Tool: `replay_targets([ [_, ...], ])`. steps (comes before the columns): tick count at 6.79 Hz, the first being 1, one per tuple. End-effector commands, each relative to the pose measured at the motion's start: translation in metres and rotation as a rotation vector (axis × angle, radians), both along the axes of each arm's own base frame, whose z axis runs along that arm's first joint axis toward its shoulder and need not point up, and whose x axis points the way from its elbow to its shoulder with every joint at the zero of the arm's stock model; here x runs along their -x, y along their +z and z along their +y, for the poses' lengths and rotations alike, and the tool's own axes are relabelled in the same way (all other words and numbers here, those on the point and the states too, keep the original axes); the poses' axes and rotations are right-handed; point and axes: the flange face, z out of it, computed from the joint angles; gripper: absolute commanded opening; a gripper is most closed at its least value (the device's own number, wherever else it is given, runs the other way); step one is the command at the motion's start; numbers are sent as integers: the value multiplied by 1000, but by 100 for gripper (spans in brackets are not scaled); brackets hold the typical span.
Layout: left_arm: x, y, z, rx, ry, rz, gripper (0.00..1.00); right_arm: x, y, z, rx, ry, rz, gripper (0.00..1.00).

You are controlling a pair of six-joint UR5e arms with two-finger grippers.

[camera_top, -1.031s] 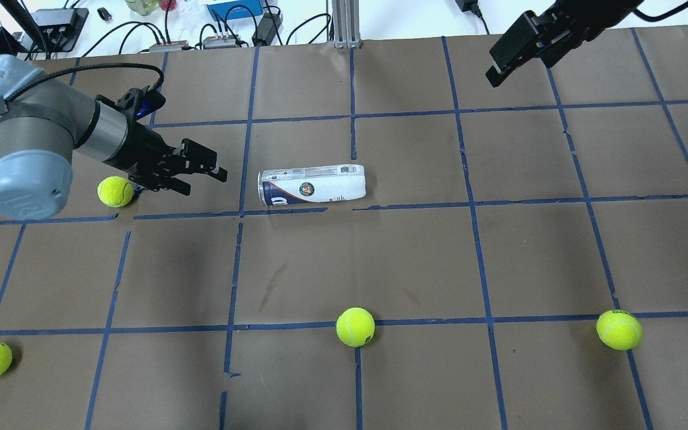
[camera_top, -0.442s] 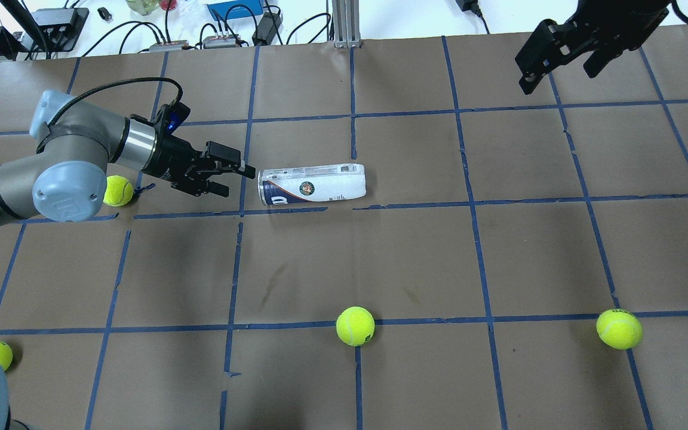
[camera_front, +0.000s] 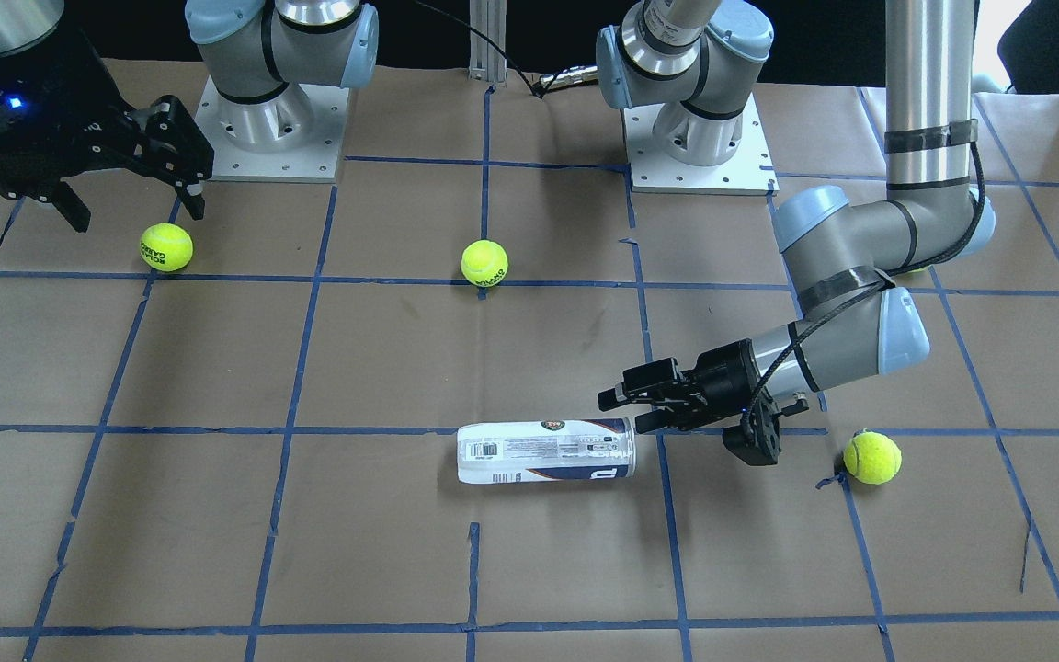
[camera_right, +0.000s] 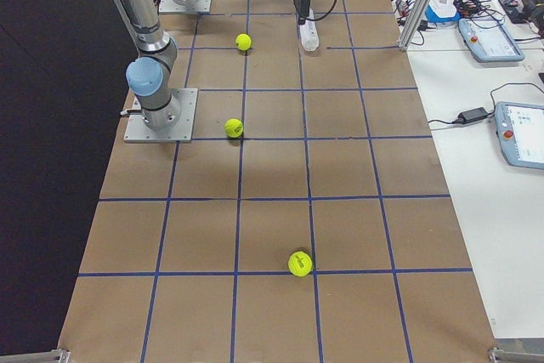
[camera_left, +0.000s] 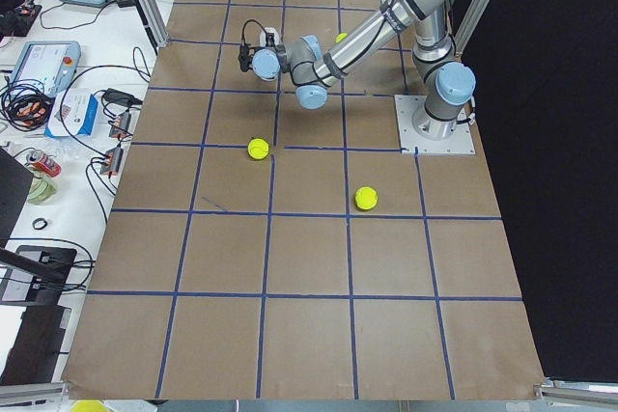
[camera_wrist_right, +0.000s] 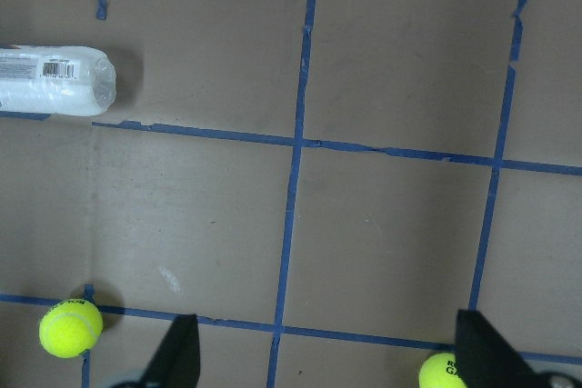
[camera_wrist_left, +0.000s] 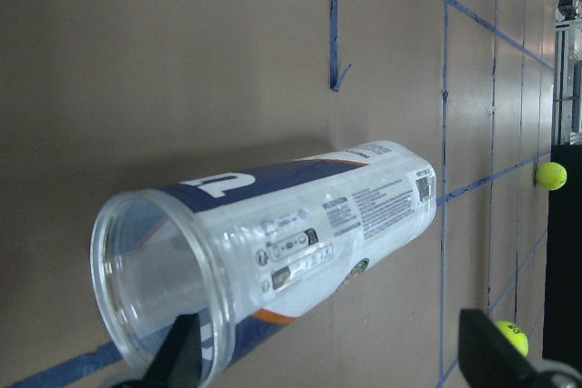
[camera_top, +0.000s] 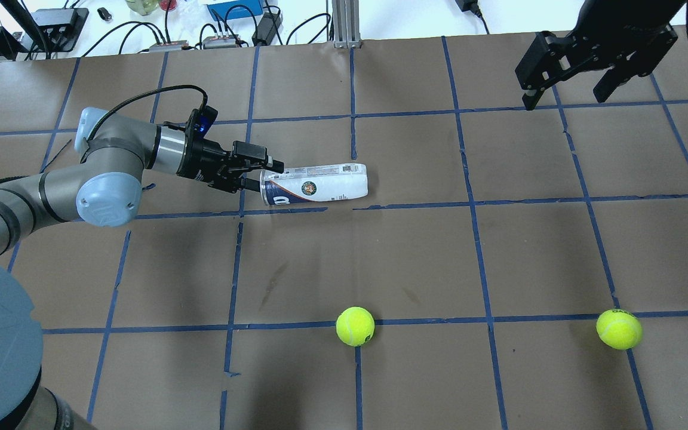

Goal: Lift up tennis ball bucket
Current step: 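Grasp the can's open end with the left gripper and lift it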

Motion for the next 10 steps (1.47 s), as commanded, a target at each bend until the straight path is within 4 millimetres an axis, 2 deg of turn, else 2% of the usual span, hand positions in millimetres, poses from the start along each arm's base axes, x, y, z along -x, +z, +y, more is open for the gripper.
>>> replay_targets([
  [1,4,-7,-7,2,-4,2,99,-8,-4,10,-18,-47,5,100],
  [2,5,-7,-7,-1,-4,4,94,-8,-5,11,-22,-47,4,100],
  [4,5,-4,-8,9,-2,5,35,-8,-5,13,-35,-50,4,100],
  [5,5,3,-8,-10,22,4,20,-11,-6,19,-67,-48,5,100],
  [6,9,19,-7,-45,65,1,9,-11,-5,18,-67,-45,5,100],
  [7,15,40,-5,-72,113,-1,3,-12,-5,19,-66,-45,3,100],
  [8,20,81,1,-103,192,5,3,-14,-3,20,-64,-44,5,100],
  [9,32,142,2,-118,272,73,3,-14,-3,20,-64,-42,5,100],
  [10,36,192,-12,-83,312,68,3,-14,-5,20,-67,-42,5,100],
])
